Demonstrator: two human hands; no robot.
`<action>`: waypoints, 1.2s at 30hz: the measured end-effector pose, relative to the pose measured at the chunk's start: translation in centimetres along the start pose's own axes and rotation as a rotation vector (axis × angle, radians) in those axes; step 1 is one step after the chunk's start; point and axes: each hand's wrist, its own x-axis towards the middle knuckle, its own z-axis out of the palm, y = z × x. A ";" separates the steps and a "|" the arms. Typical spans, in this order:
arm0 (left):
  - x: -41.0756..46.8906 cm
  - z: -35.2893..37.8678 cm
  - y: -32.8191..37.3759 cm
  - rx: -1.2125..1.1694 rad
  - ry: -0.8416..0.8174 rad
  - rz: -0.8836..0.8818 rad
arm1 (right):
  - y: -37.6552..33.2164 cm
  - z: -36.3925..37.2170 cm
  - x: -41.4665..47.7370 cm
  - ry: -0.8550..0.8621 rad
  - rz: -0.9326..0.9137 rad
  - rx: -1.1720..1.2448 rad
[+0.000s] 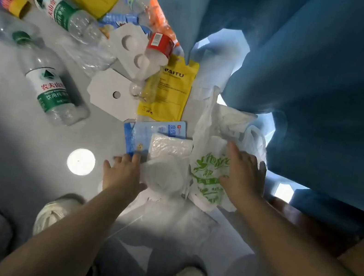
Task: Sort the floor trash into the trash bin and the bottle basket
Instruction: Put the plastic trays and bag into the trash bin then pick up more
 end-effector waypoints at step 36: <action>-6.3 -11.3 0.5 -0.236 0.045 0.063 | -0.4 -2.3 -4.8 0.183 -0.013 0.134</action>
